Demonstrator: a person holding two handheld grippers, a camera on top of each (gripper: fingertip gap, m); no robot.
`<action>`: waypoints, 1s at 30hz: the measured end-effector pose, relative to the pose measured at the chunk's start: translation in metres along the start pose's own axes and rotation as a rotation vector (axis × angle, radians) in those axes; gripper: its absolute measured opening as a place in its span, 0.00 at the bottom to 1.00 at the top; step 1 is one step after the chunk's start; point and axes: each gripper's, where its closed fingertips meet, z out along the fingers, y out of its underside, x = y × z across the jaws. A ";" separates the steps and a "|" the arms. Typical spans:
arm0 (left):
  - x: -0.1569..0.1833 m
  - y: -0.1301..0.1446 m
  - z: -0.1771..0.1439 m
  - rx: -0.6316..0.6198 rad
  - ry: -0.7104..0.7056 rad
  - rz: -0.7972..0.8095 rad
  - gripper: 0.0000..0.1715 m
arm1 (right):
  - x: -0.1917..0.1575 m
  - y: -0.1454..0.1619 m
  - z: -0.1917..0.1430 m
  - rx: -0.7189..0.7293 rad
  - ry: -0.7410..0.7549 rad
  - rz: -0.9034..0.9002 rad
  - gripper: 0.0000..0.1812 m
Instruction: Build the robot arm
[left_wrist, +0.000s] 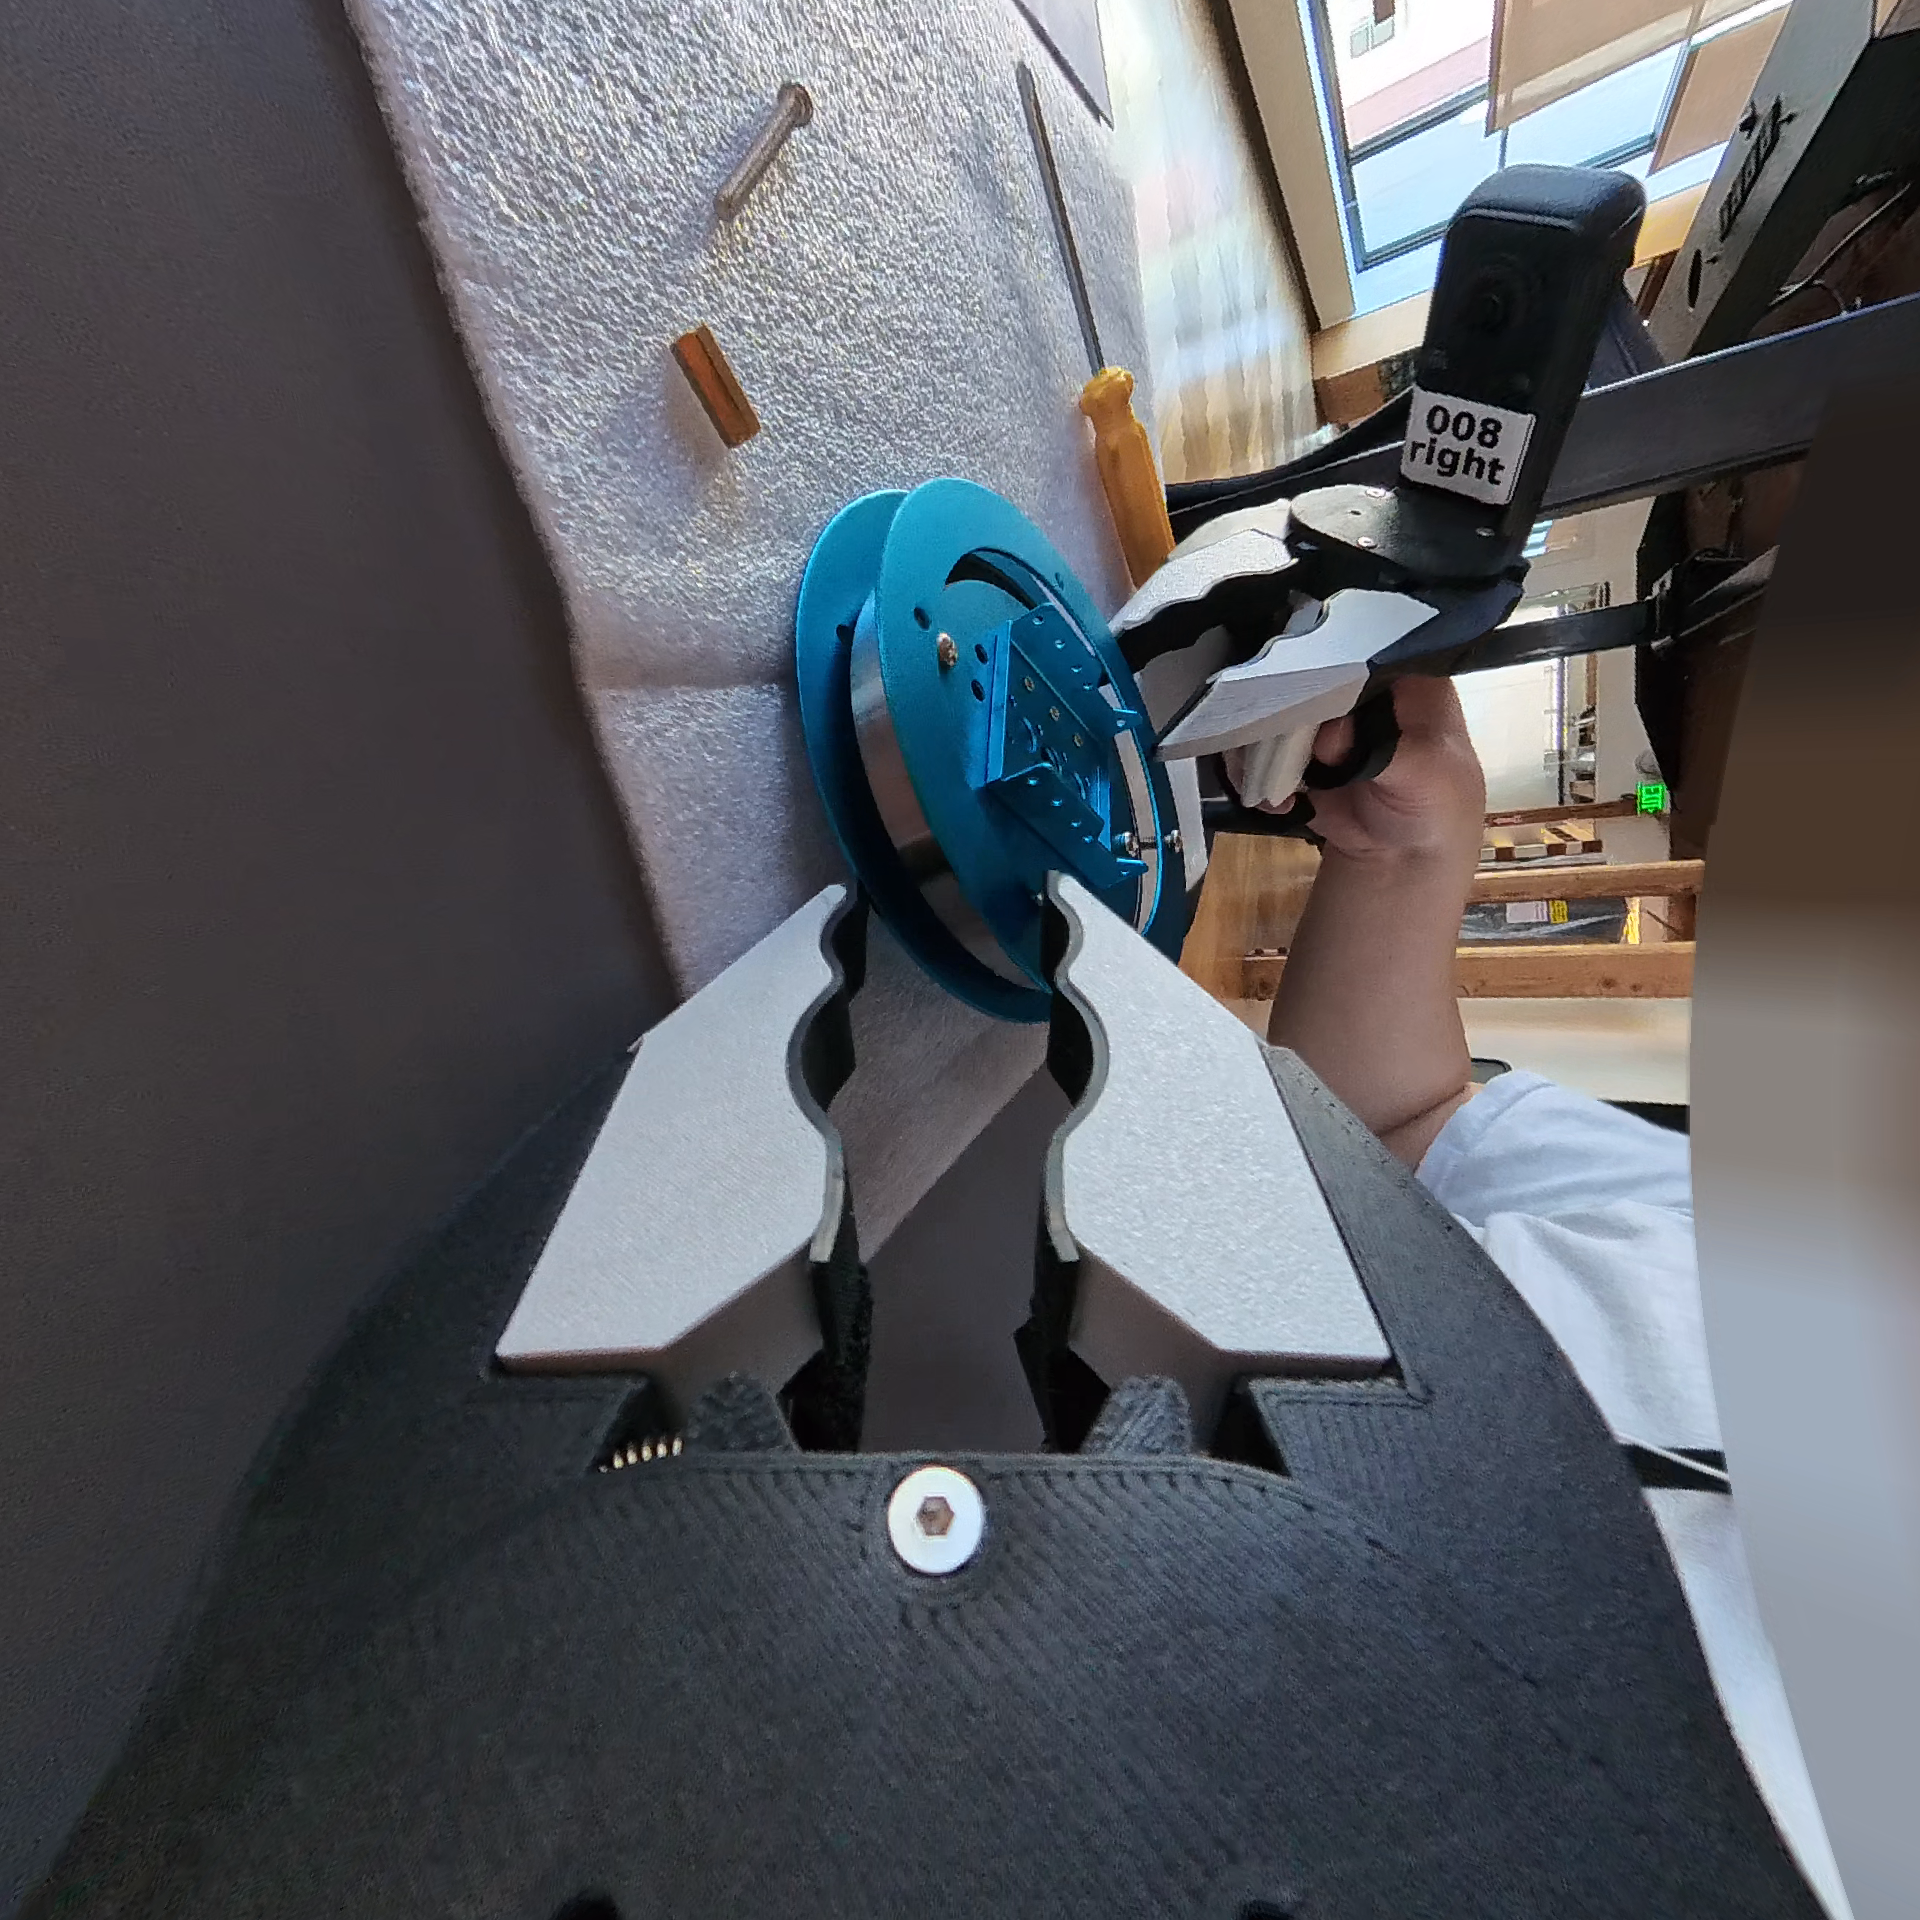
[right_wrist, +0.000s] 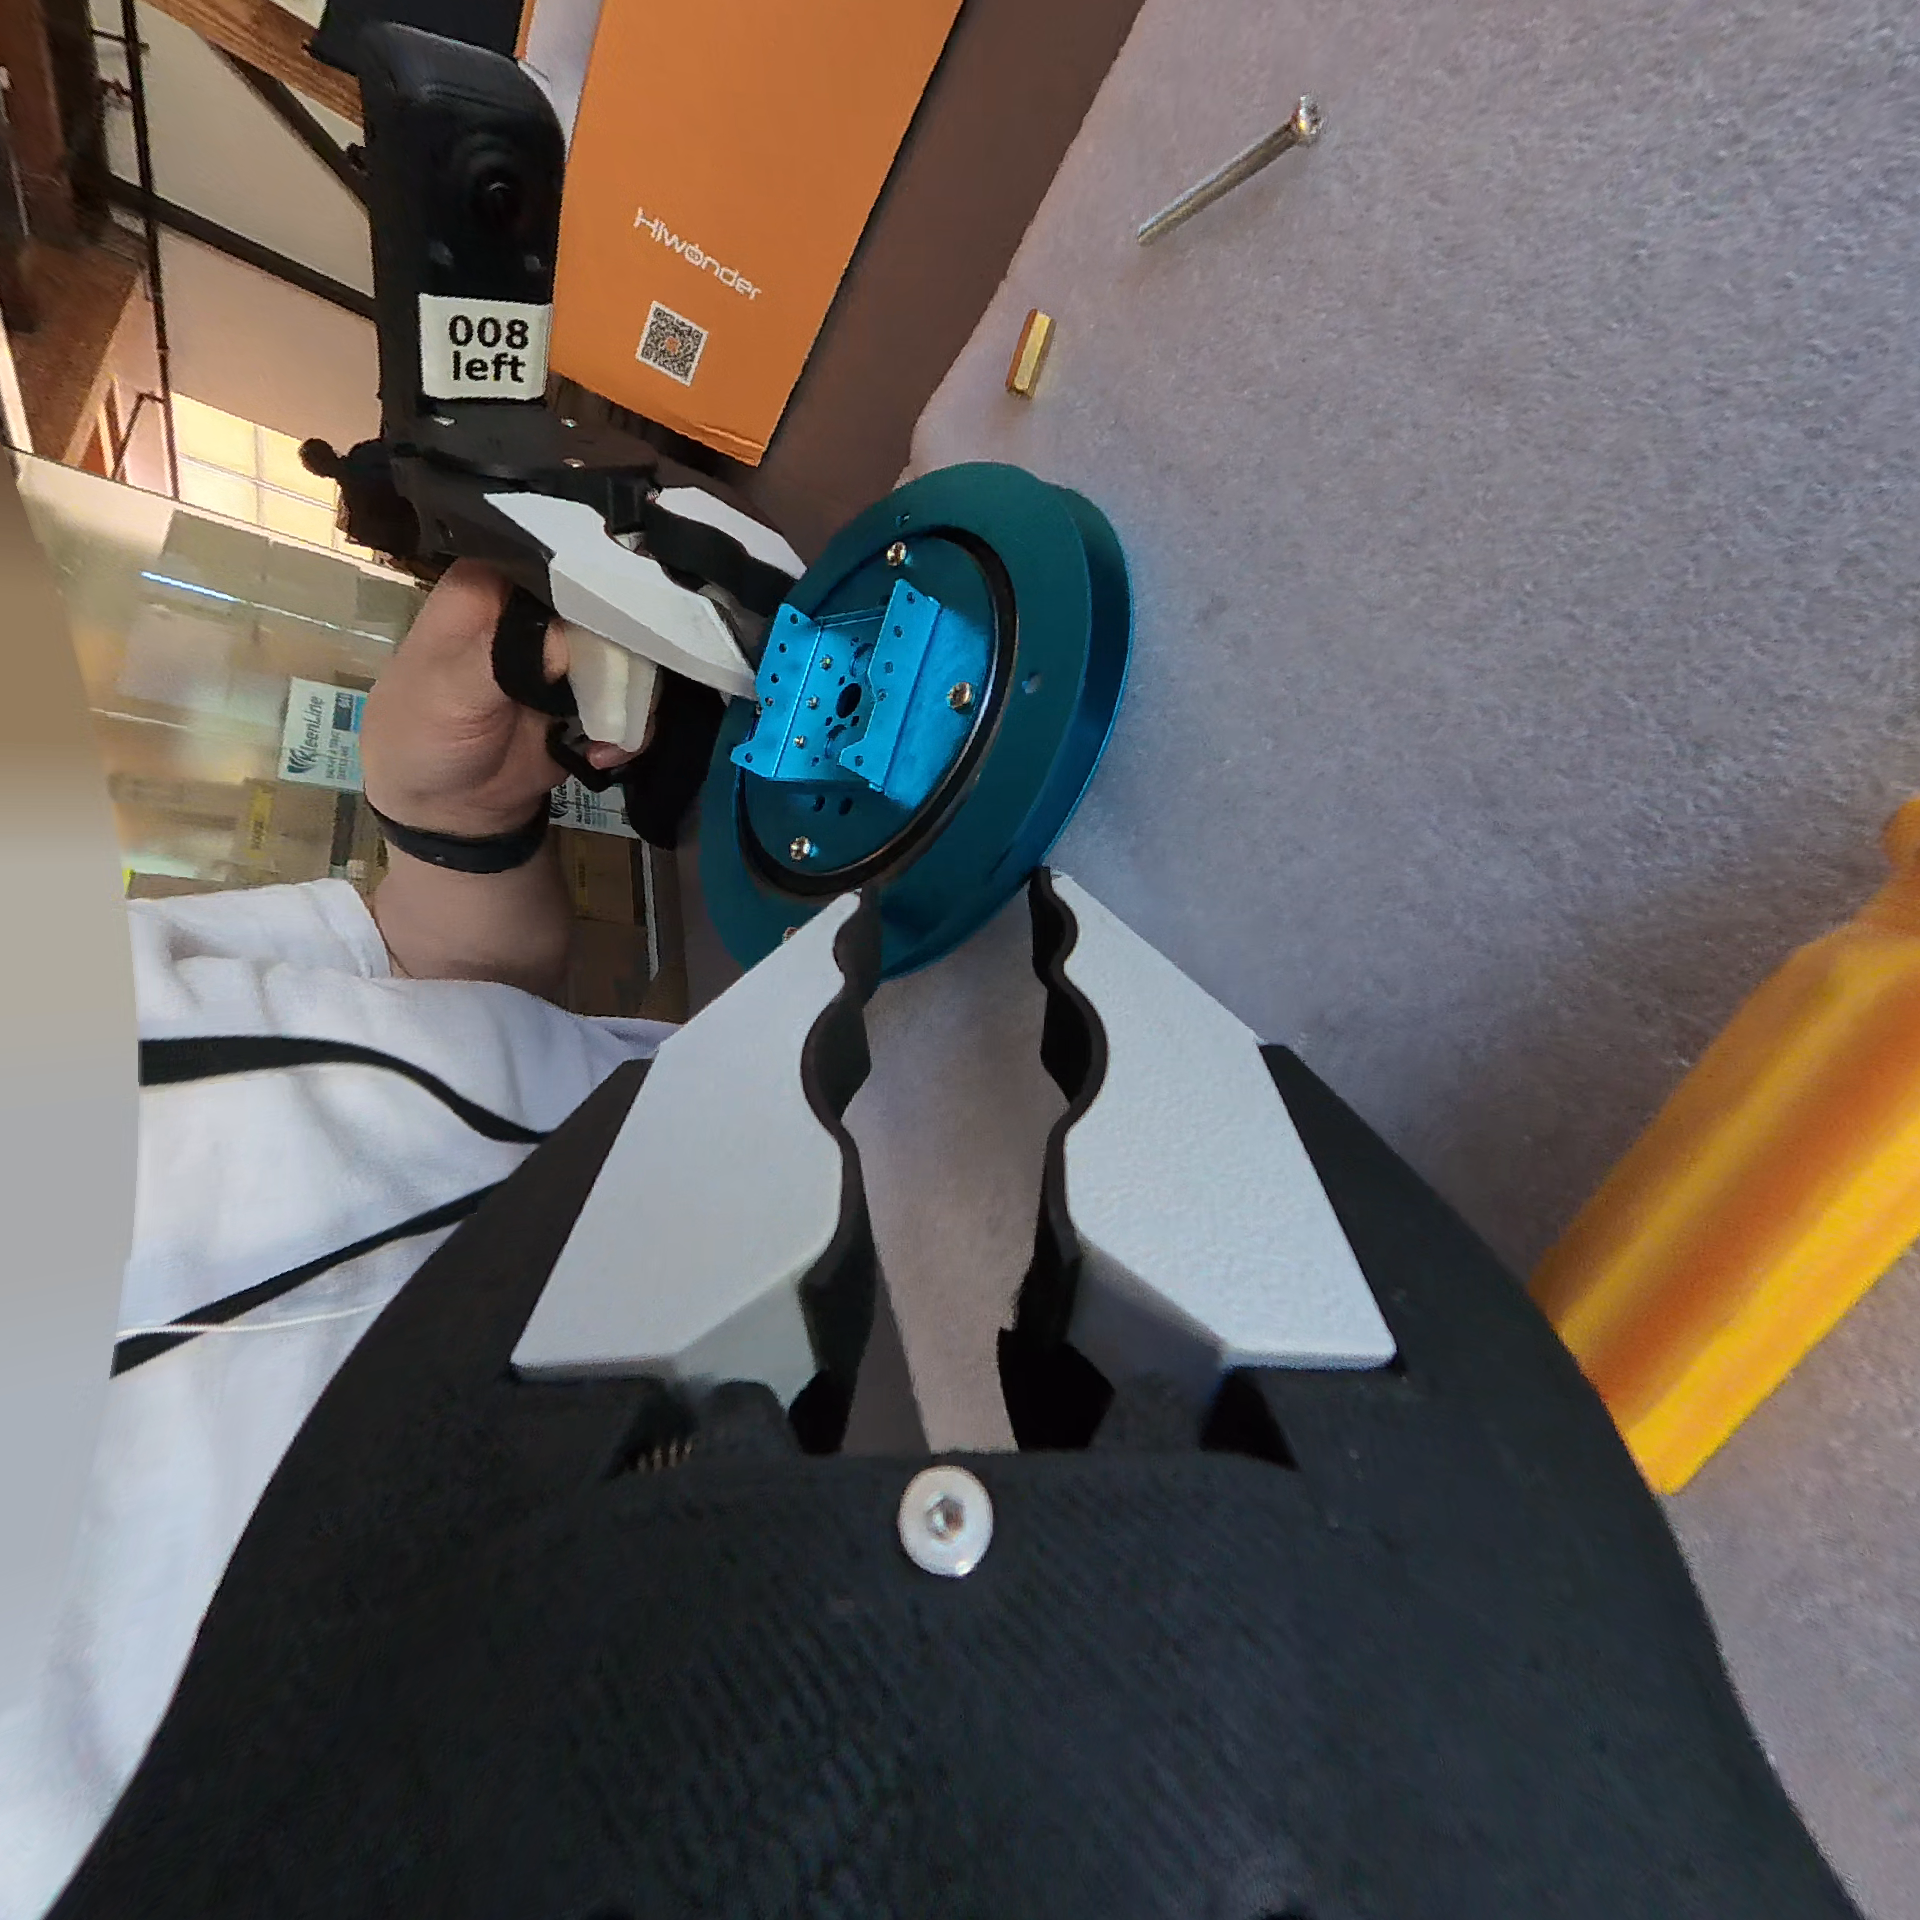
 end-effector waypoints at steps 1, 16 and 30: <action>0.000 0.001 -0.001 -0.008 -0.001 -0.001 0.19 | -0.001 0.000 -0.001 -0.003 -0.003 0.000 0.15; 0.001 0.012 -0.028 0.055 0.026 -0.029 0.12 | -0.022 -0.041 -0.027 0.058 0.053 -0.298 0.15; 0.000 0.016 -0.024 0.036 -0.045 0.088 0.11 | 0.008 -0.100 0.082 -0.453 0.440 -0.279 0.07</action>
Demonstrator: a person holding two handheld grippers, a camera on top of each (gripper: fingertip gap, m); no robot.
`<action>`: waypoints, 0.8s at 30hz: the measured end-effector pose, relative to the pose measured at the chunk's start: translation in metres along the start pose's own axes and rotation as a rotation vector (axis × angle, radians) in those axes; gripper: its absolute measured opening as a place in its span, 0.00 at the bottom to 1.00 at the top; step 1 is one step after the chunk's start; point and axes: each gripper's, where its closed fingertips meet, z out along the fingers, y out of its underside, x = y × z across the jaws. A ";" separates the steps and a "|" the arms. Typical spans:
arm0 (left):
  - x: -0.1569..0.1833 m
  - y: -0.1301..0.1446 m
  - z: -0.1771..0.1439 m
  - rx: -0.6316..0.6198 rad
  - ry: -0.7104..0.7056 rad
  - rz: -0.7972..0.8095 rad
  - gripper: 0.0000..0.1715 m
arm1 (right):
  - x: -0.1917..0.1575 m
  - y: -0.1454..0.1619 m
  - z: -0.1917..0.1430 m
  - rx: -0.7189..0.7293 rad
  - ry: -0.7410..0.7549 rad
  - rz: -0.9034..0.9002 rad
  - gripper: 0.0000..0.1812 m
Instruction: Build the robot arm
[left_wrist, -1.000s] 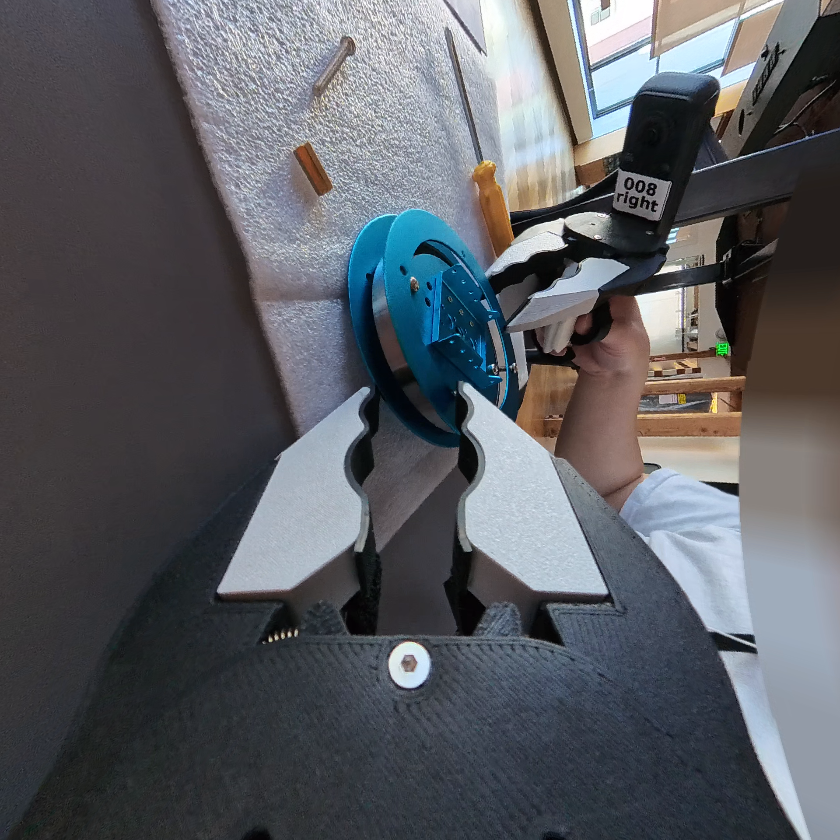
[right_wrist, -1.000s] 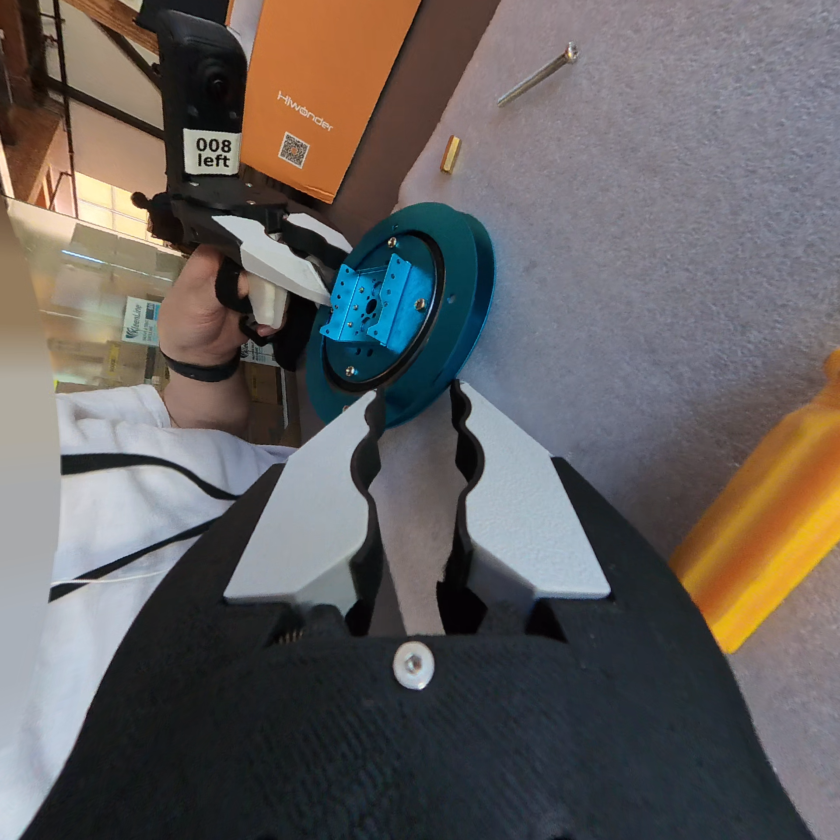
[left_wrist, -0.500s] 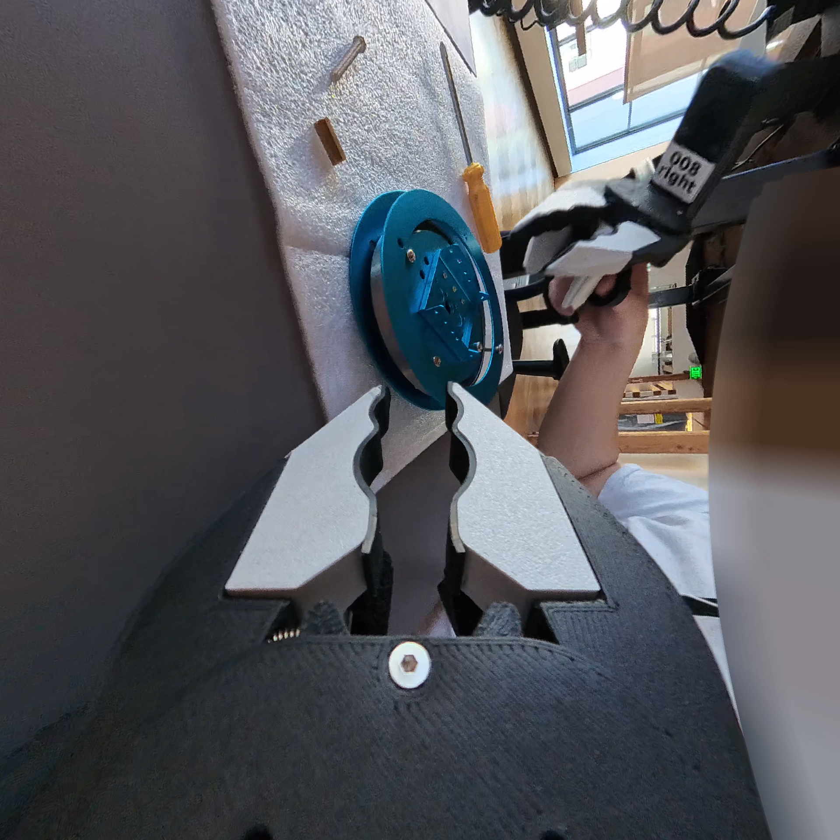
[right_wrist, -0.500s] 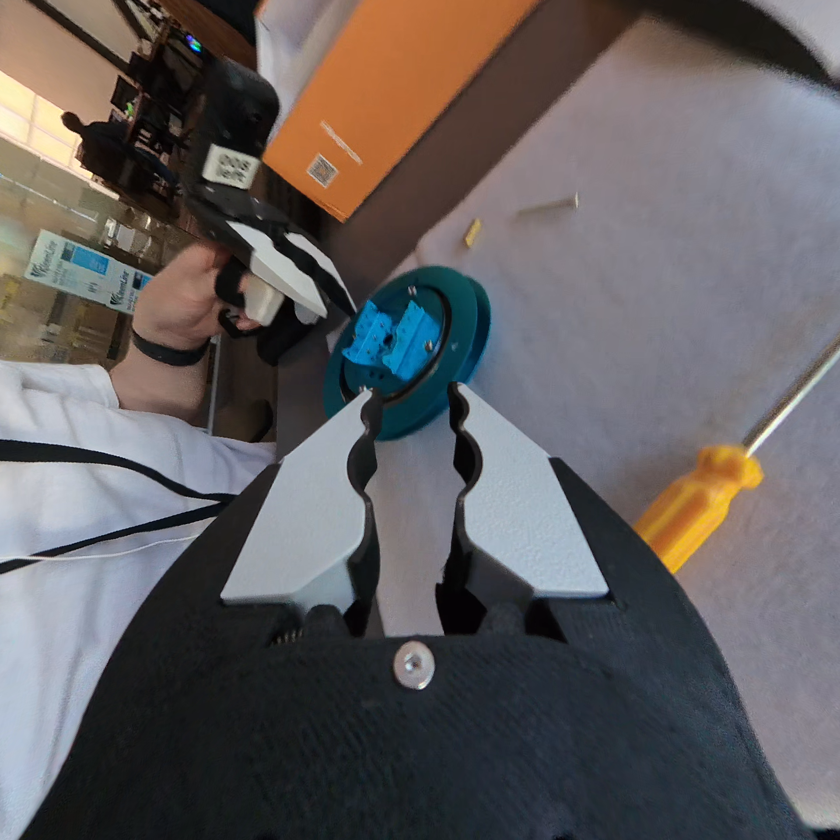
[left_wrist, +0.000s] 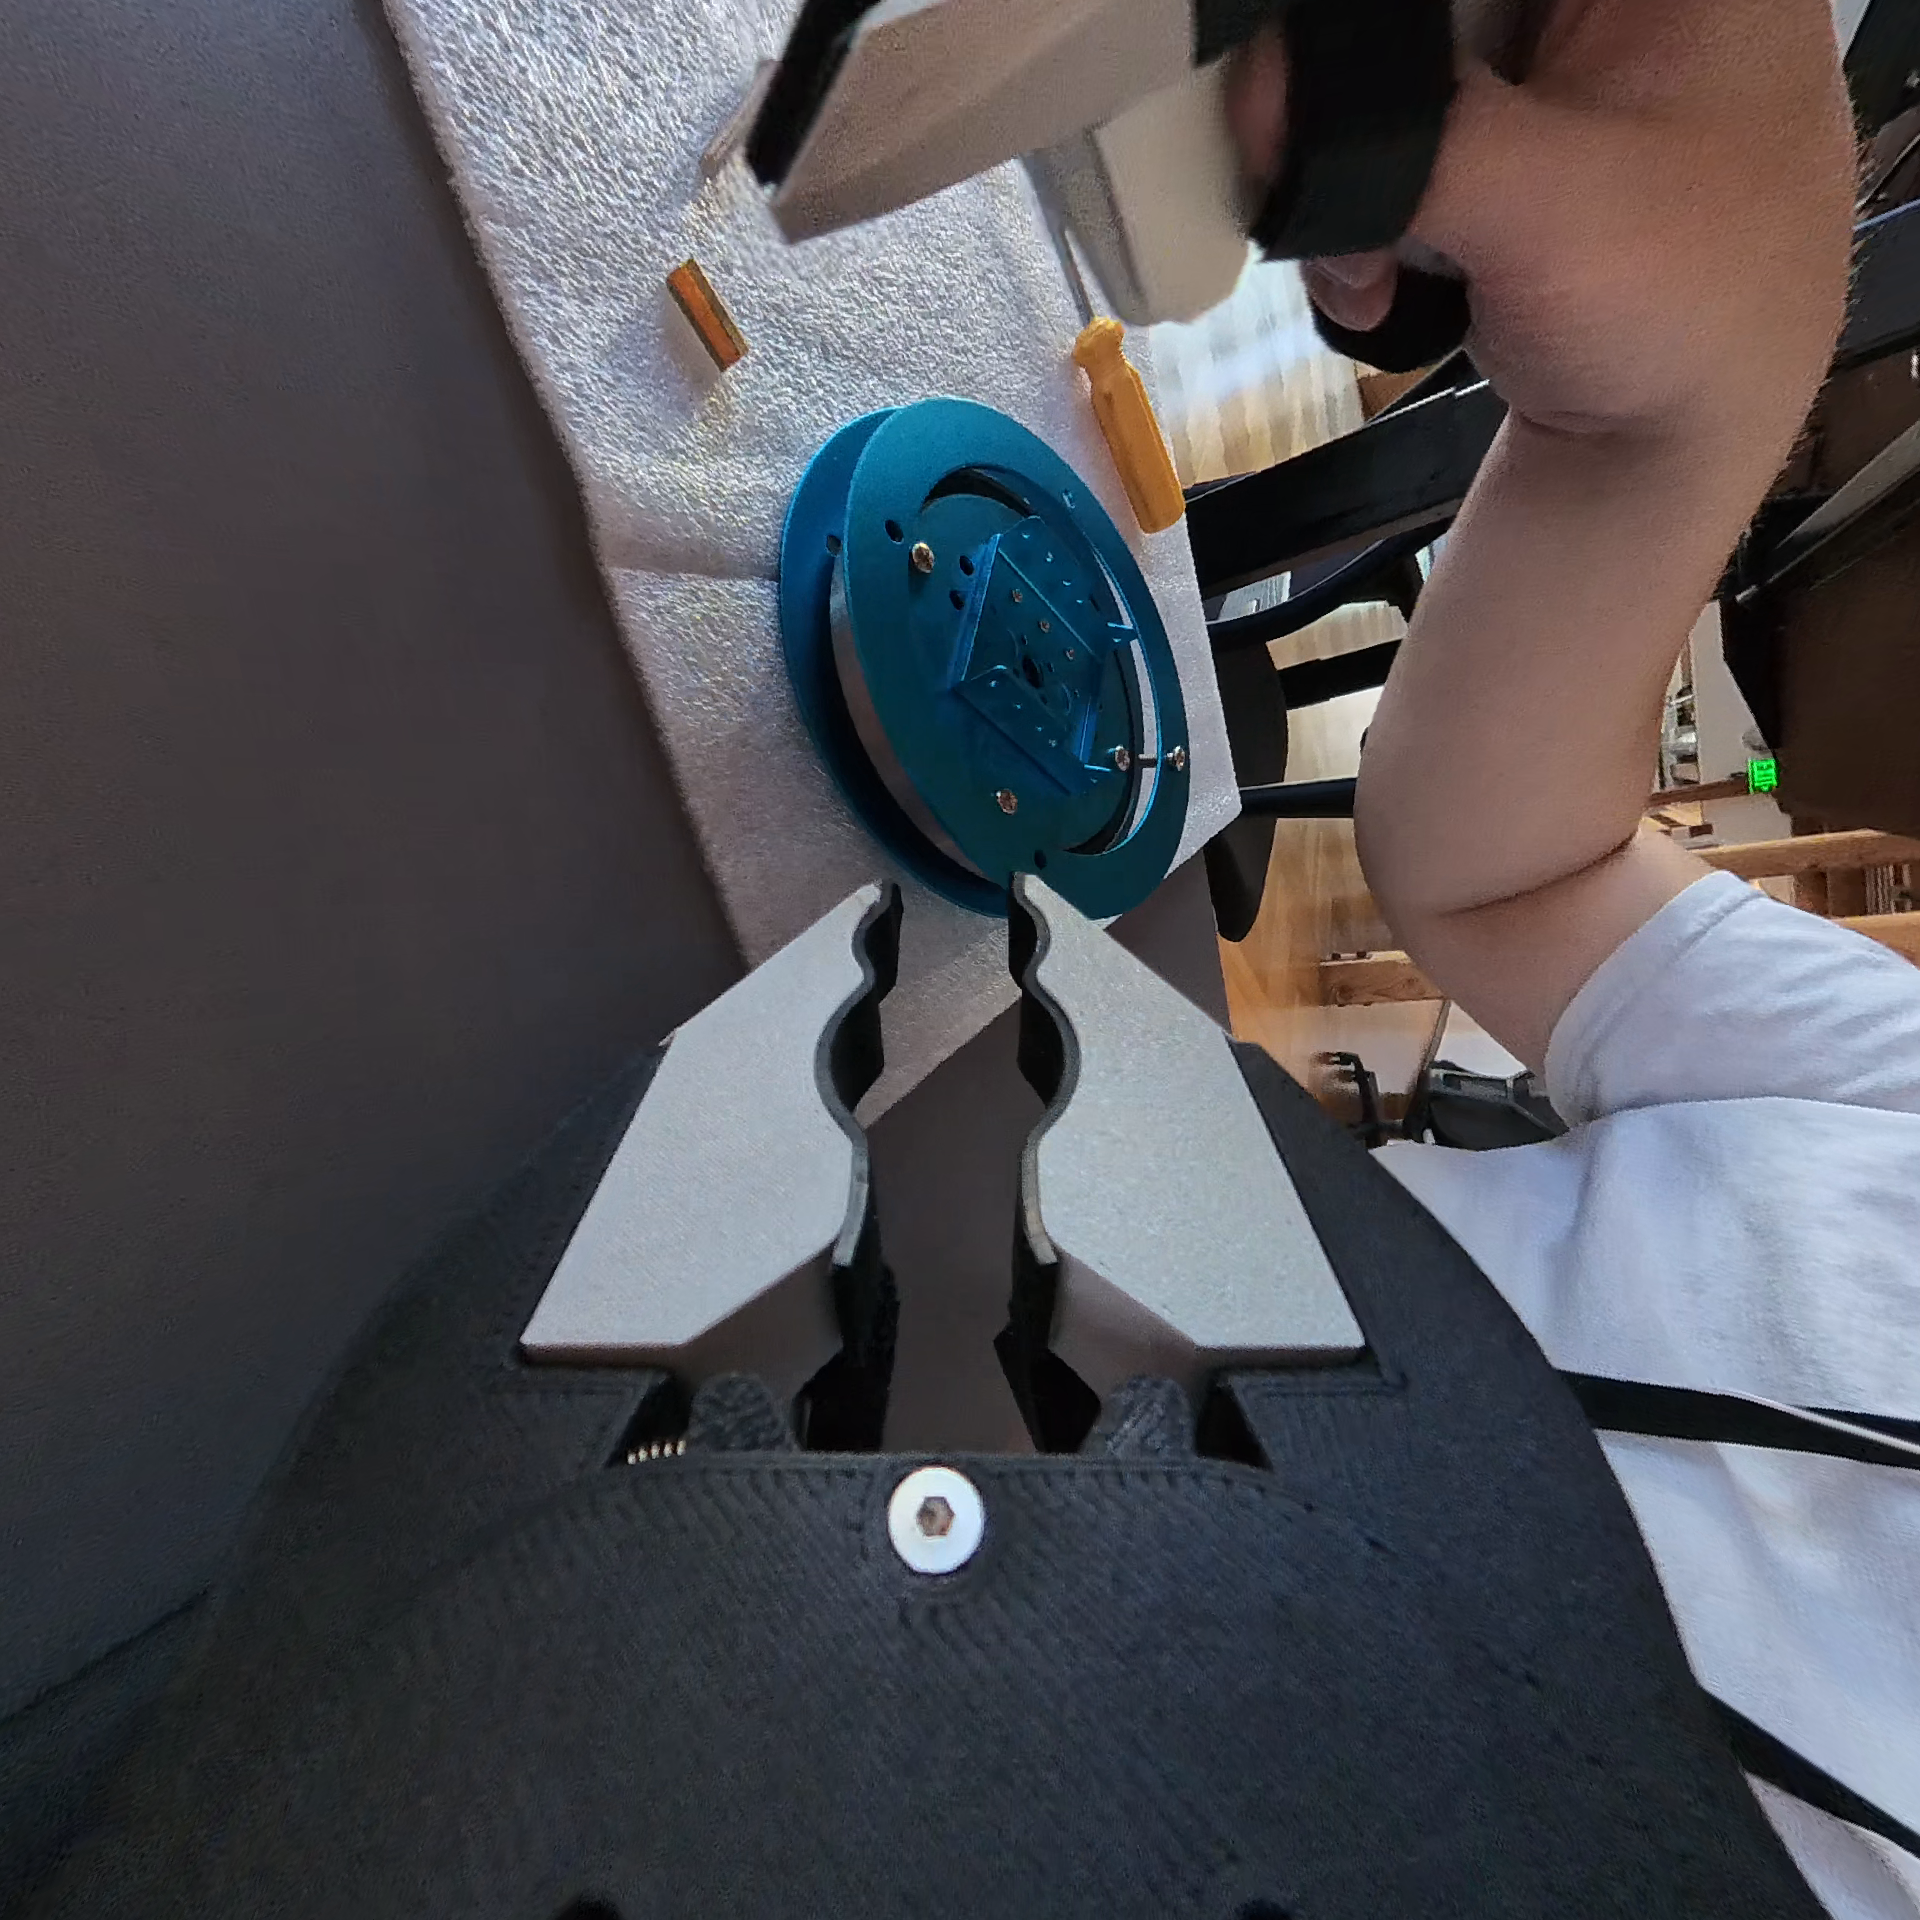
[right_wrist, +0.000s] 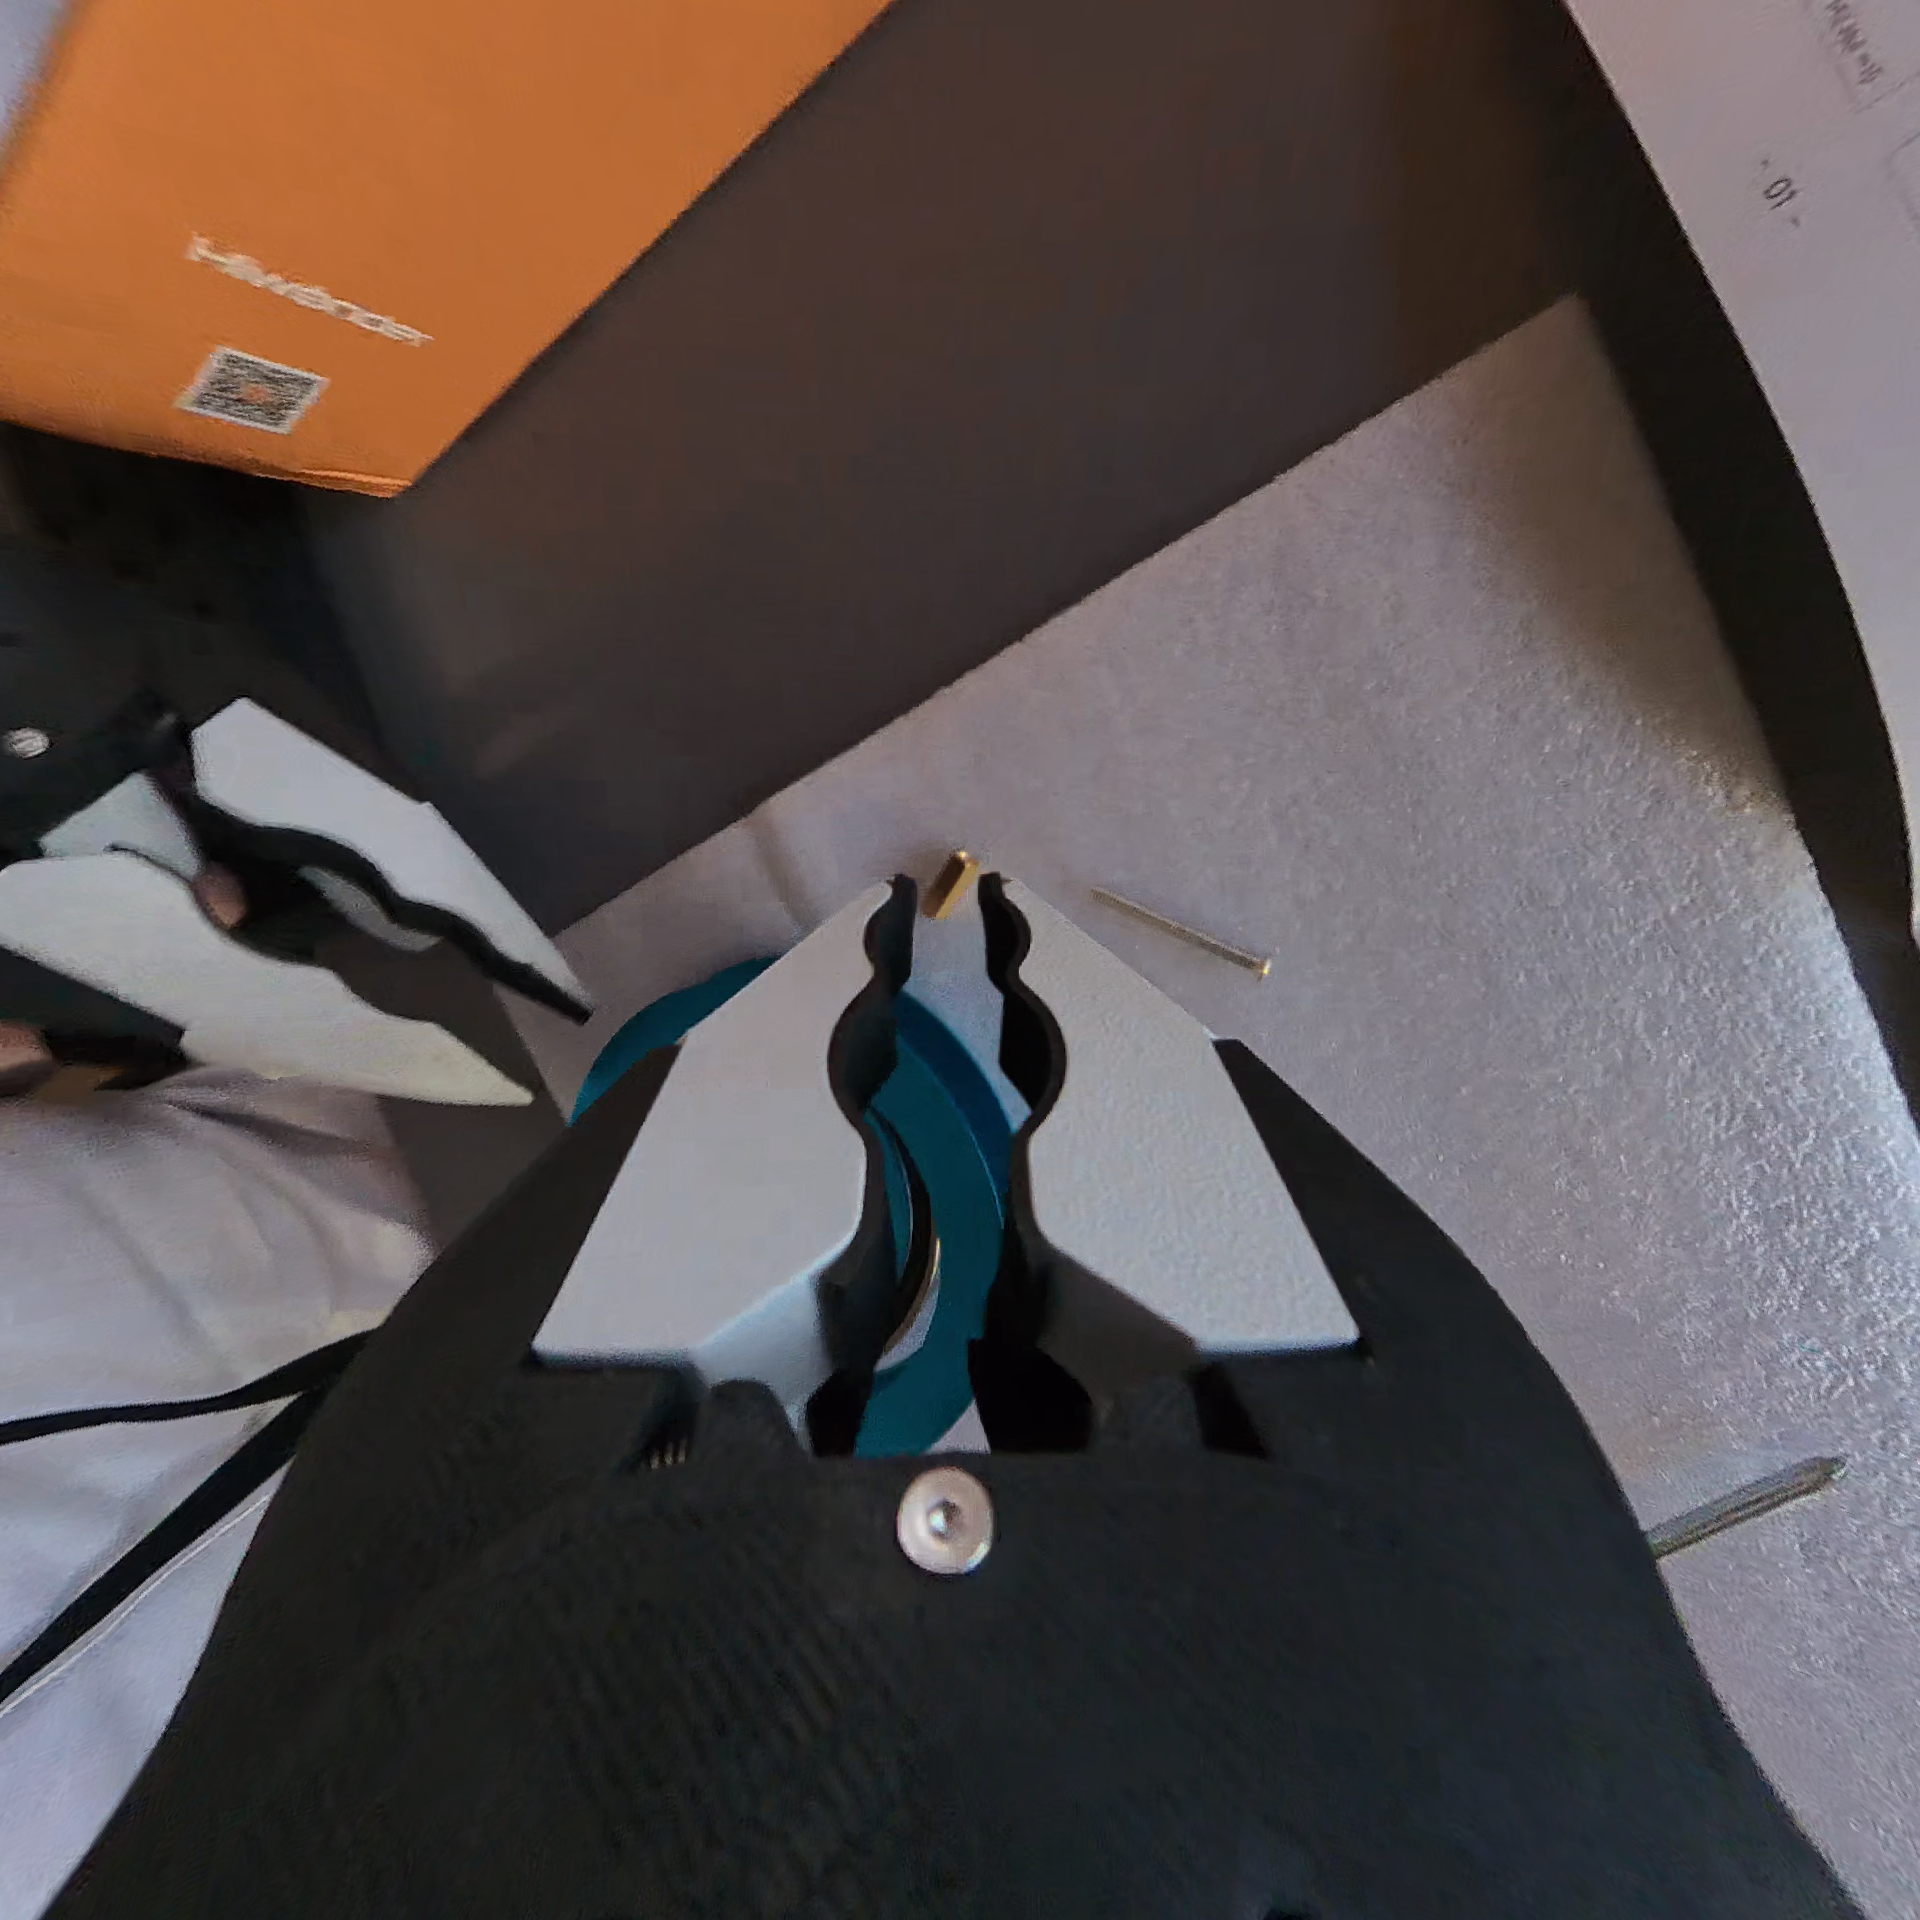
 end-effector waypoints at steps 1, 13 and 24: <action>0.001 0.001 0.000 -0.004 0.004 0.005 0.11 | 0.000 -0.001 0.003 -0.011 0.016 0.002 0.07; 0.011 -0.012 -0.001 0.025 0.030 0.086 0.10 | -0.006 0.009 0.013 0.013 0.007 -0.051 0.03; 0.057 -0.067 -0.005 0.276 -0.026 0.437 0.13 | -0.093 0.014 -0.083 0.676 -0.682 -0.158 0.02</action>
